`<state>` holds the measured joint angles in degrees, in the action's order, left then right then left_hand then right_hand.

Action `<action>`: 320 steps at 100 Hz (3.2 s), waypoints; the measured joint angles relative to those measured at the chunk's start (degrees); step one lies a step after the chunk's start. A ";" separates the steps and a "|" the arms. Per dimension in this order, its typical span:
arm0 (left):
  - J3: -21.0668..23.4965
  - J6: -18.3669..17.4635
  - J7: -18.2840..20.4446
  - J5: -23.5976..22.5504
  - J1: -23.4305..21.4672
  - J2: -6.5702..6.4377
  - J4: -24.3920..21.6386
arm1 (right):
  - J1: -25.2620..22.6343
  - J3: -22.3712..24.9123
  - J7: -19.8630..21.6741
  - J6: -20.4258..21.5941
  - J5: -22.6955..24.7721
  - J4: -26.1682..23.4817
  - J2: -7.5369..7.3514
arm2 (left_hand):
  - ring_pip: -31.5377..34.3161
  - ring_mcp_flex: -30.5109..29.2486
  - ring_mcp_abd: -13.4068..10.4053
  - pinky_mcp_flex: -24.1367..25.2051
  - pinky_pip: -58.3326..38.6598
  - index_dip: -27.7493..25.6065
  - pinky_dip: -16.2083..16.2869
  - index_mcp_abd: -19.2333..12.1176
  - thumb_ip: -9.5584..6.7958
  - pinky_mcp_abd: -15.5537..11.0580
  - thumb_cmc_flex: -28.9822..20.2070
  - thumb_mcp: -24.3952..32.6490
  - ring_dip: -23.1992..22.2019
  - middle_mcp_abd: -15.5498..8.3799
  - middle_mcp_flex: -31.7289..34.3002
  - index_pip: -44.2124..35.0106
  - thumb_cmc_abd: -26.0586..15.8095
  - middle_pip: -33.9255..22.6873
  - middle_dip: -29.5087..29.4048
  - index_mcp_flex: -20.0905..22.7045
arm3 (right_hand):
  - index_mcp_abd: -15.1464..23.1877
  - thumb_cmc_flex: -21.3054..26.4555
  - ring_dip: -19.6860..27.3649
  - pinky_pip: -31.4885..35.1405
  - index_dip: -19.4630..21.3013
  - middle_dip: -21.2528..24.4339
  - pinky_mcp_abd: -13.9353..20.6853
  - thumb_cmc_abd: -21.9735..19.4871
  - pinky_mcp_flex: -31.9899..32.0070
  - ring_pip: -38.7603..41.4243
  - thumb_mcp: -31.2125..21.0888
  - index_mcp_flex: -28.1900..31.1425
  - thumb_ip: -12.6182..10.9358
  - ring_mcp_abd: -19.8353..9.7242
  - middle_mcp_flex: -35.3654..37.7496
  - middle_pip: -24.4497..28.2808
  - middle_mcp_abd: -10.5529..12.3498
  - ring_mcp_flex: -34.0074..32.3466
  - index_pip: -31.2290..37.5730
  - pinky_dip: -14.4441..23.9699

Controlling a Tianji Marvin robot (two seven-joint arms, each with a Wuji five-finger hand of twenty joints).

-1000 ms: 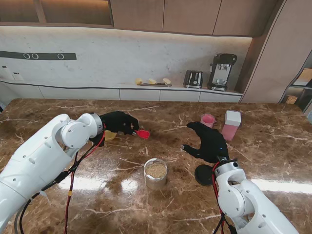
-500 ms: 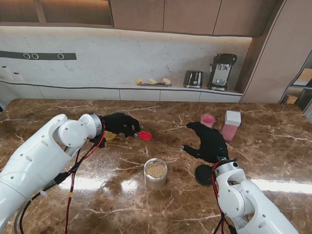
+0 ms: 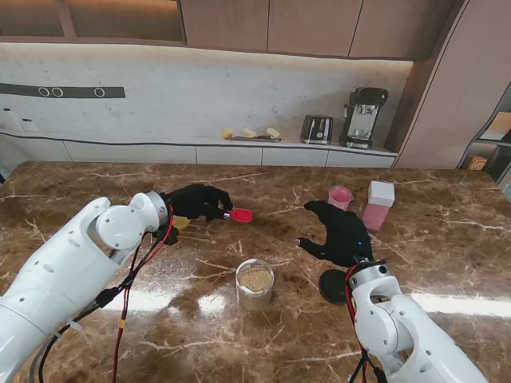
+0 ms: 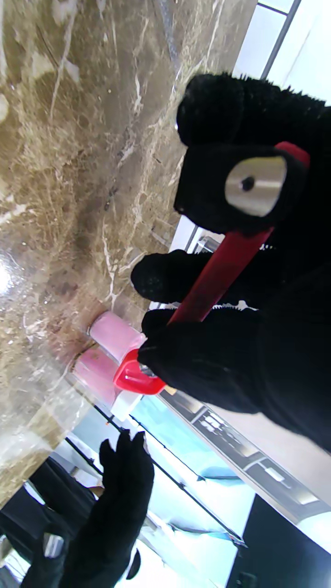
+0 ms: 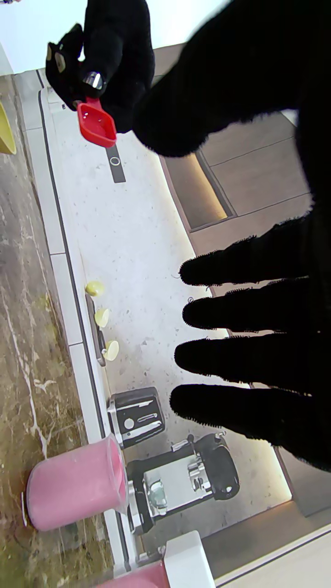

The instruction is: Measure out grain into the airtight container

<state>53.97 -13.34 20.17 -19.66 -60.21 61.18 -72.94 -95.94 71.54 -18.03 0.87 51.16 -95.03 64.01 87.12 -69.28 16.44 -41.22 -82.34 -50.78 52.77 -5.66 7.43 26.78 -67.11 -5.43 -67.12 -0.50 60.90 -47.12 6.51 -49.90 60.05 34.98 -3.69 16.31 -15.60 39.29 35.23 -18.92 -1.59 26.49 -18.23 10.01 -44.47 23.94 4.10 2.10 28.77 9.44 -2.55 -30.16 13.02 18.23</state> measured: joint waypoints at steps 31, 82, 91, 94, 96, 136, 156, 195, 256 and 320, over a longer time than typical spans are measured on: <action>1.38 -0.68 -1.93 1.18 -3.13 0.81 -0.10 | 0.27 0.00 -0.66 -4.13 1.77 1.37 -0.05 | 1.93 0.00 0.75 -2.86 -0.83 0.00 0.56 0.99 0.00 1.58 0.00 0.04 1.89 0.01 1.96 -1.41 0.72 -1.16 0.36 0.82 | 0.00 0.00 0.00 1.18 -0.01 0.00 0.15 0.81 -1.26 0.57 -2.83 1.22 0.00 -0.04 0.67 0.40 0.00 -1.87 0.66 -1.28; 5.00 -1.54 -1.86 2.11 -7.85 0.75 -2.41 | 3.28 -0.82 -3.77 -7.72 0.64 6.01 0.47 | 4.61 0.00 0.86 -4.74 -2.55 0.00 0.52 1.88 -0.06 2.39 -0.06 0.54 4.19 0.06 3.73 -2.06 2.44 -1.37 0.59 2.09 | -0.90 0.00 1.50 4.13 -0.87 2.87 0.17 1.36 -2.34 0.78 -3.88 0.45 0.00 -0.04 0.43 1.08 -1.04 -2.49 1.11 -4.32; 5.66 -1.84 -2.00 1.97 -8.56 0.70 -2.56 | 4.58 -1.36 -4.21 -7.98 -0.18 7.40 0.60 | 4.74 0.00 0.86 -4.77 -3.02 0.00 0.12 1.88 -0.06 2.39 -0.06 0.55 4.28 0.06 3.80 -2.06 2.46 -1.38 0.59 2.10 | -1.57 0.00 2.09 4.16 -1.29 3.57 0.17 1.36 -2.46 0.77 -4.25 -0.93 0.00 -0.04 -0.26 1.12 -1.23 -2.49 -0.02 -5.00; 5.82 -1.93 -2.06 1.92 -8.77 0.67 -2.61 | 5.00 -1.51 -4.31 -8.09 -0.49 7.84 0.66 | 4.76 0.00 0.86 -4.77 -3.03 0.00 0.05 1.89 -0.06 2.39 -0.06 0.55 4.35 0.06 4.08 -2.06 2.46 -1.39 0.59 2.11 | -1.64 0.00 2.10 4.16 -1.82 3.99 0.17 1.36 -2.46 0.71 -4.36 -1.65 0.00 -0.04 -0.91 0.99 -1.43 -2.49 0.15 -5.07; 5.91 -1.99 -2.08 1.89 -8.89 0.65 -2.63 | 5.25 -1.60 -4.36 -8.16 -0.76 8.10 0.71 | 4.78 0.00 0.86 -4.77 -3.04 0.00 0.04 1.89 -0.06 2.39 -0.06 0.55 4.39 0.06 4.08 -2.06 2.47 -1.39 0.59 2.11 | -2.07 0.00 2.12 4.16 -1.83 4.19 0.17 1.36 -2.46 0.70 -4.38 -2.11 0.00 -0.04 -1.27 1.25 -1.67 -2.49 0.04 -5.11; 8.43 -2.64 -2.15 0.82 -10.91 0.31 -3.93 | 10.22 -4.75 -1.40 -13.93 4.21 12.66 0.67 | 4.84 -0.02 0.86 -4.77 -3.16 0.00 -0.04 1.91 -0.53 2.39 -0.05 0.57 4.87 0.06 4.28 -2.06 2.63 -1.40 0.96 2.12 | -3.65 1.79 -5.68 13.36 -2.34 -0.16 -1.14 4.77 -3.60 9.93 -7.54 -4.51 0.00 0.94 -3.41 9.18 -2.54 -3.20 0.52 0.85; 9.29 -2.95 -2.42 0.36 -11.74 0.18 -4.27 | 13.02 -7.11 0.13 -16.49 5.55 14.36 -0.66 | 4.86 -0.08 0.86 -4.79 -3.26 0.00 -0.22 1.92 -0.54 2.39 -0.02 1.09 4.95 0.06 4.28 -2.06 2.95 -1.40 1.02 2.12 | -3.54 1.80 -14.86 22.10 -2.41 -7.94 -1.17 6.48 -8.53 21.88 -7.55 -4.44 0.00 0.94 1.18 13.02 -1.14 -7.93 0.59 9.57; 11.12 -3.31 -2.94 -0.30 -13.29 0.08 -4.93 | 19.47 -13.14 -0.31 -23.59 3.38 20.49 -0.01 | 4.87 -0.10 0.86 -4.80 -3.72 0.00 -0.68 1.93 -0.54 2.39 -0.01 1.10 5.05 0.06 4.29 -2.06 2.95 -1.41 1.17 2.12 | -2.92 1.80 -19.08 30.54 -3.75 -12.71 -1.35 7.01 -14.56 30.11 -7.39 -2.03 0.00 0.46 11.17 19.72 0.78 -15.82 1.46 11.04; 12.88 -3.74 -3.27 -1.15 -14.52 -0.07 -4.82 | 20.70 -13.17 -9.85 -25.17 -5.67 25.95 3.66 | 4.87 -0.21 0.86 -4.80 -3.76 0.00 -1.33 1.93 -0.55 2.39 0.00 1.15 5.32 0.06 4.29 -2.06 2.95 -1.41 1.22 2.13 | -5.20 1.80 -0.14 14.19 -5.99 2.95 -2.52 6.78 -7.59 4.78 -7.39 -5.76 0.00 1.70 3.33 7.98 -3.45 -9.68 2.74 0.77; 13.61 -3.76 -2.92 -1.39 -15.21 -0.29 -5.26 | 21.92 -13.24 -14.91 -24.62 -11.60 29.88 6.41 | 4.87 -0.22 0.86 -4.80 -3.78 -0.16 -1.34 1.89 -0.56 2.38 0.67 2.30 5.57 0.06 4.30 -2.07 3.08 -1.41 1.80 2.15 | -7.30 1.80 2.14 12.16 -6.55 6.39 -3.30 6.46 -5.53 3.36 -7.39 -7.57 0.00 3.74 -3.08 6.90 -7.03 -5.30 3.37 -1.30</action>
<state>67.59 -17.10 17.25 -21.05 -75.42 60.90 -78.20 -74.02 58.29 -32.94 -23.75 39.55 -65.14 70.42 91.98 -69.50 17.30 -46.01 -86.12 -50.93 51.44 -3.77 6.87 29.16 -66.44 -3.13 -61.55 -0.44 65.21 -49.19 9.60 -51.31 61.84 37.13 -10.98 18.11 -13.46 51.45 28.68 -12.53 -4.89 32.96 -23.76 13.38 -51.86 16.36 4.10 5.84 25.69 16.34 -9.57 -35.47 16.40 16.92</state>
